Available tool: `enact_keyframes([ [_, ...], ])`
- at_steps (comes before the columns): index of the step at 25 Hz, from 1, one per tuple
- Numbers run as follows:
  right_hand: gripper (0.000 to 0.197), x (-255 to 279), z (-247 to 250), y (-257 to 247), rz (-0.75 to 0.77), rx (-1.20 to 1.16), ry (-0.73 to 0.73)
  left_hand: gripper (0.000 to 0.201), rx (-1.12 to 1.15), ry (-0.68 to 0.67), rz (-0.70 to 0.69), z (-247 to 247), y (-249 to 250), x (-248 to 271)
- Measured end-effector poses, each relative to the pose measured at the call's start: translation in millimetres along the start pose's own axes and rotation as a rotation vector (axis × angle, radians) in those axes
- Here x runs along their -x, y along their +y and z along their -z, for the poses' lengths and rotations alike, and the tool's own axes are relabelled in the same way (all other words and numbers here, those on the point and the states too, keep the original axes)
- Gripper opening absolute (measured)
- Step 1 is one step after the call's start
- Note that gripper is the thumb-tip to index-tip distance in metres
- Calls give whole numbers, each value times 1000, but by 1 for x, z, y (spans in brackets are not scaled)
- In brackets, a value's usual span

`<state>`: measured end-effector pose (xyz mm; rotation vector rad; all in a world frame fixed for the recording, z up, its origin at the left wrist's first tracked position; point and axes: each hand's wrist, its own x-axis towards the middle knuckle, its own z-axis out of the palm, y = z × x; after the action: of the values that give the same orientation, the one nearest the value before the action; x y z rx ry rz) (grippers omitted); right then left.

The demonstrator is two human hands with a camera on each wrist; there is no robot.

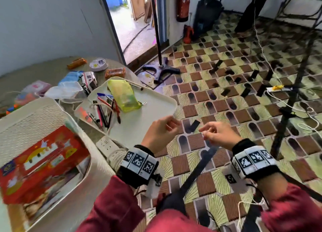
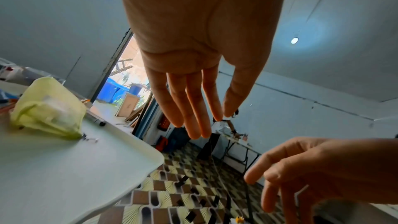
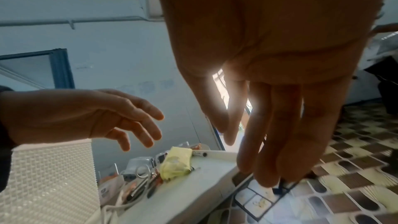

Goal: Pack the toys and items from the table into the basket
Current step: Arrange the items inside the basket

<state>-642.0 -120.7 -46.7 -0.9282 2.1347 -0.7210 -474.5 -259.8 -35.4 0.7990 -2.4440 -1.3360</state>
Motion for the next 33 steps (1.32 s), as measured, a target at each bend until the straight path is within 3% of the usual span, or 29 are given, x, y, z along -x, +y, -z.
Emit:
enact_keyframes([
  [6, 16, -55, 19, 65, -146, -14, -73, 11, 32, -1, 140, -25, -36, -54],
  [15, 14, -211, 97, 105, -265, 33, -132, 11, 58, 111, 247, -32, -65, -199],
  [24, 15, -372, 153, 70, -130, 117, -240, 12, 196, 267, 429, -23, -82, -318],
  [33, 16, -563, 178, 10, 74, 338, -509, 13, 271, 492, 693, -2, -121, -398],
])
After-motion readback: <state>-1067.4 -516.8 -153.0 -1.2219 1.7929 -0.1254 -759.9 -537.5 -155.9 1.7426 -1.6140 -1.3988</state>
